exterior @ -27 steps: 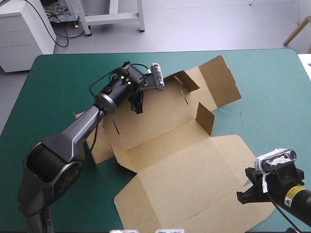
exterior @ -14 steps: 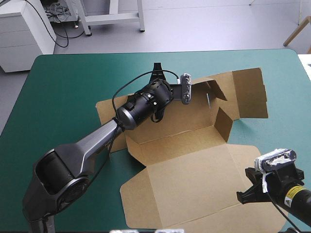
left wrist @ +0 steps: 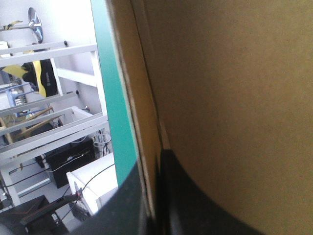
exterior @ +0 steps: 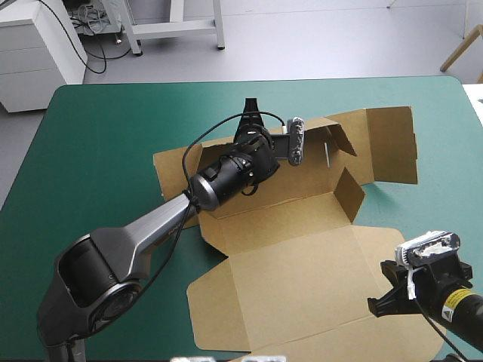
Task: Fold the box
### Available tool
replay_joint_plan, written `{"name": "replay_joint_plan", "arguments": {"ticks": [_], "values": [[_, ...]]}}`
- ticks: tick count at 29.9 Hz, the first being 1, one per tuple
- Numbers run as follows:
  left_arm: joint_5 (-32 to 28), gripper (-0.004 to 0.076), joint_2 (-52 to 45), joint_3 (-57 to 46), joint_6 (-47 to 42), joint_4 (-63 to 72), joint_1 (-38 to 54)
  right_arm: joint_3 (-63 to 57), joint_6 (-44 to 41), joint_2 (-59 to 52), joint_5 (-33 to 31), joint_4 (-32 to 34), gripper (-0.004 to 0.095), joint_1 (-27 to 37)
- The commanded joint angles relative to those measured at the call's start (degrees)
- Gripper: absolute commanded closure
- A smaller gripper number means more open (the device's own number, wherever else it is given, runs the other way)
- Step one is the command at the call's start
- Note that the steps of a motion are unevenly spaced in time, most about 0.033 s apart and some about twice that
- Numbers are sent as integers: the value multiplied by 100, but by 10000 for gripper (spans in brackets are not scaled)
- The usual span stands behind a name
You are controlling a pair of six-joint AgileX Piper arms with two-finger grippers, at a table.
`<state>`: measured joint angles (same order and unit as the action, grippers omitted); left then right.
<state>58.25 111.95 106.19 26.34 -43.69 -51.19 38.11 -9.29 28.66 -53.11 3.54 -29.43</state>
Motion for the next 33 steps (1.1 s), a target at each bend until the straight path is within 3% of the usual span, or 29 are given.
{"name": "replay_joint_plan", "arguments": {"ticks": [1, 7, 12, 23, 33], "values": [[-42, 734, -356, -180, -232, -752, -20, 135, 40, 20, 323, 41, 927, 2], [-964, 734, -1013, -1600, -1538, -1635, -20, 135, 40, 20, 298, 41, 927, 2], [-1373, 734, -1789, -2832, -2396, -2429, -91, 135, 40, 20, 298, 41, 927, 2], [-1155, 734, -2672, -4655, -4633, -5633, -974, 135, 40, 20, 309, 41, 927, 2], [-975, 734, -2539, -4924, -5216, -5839, -1027, 135, 40, 20, 346, 41, 927, 2]]}}
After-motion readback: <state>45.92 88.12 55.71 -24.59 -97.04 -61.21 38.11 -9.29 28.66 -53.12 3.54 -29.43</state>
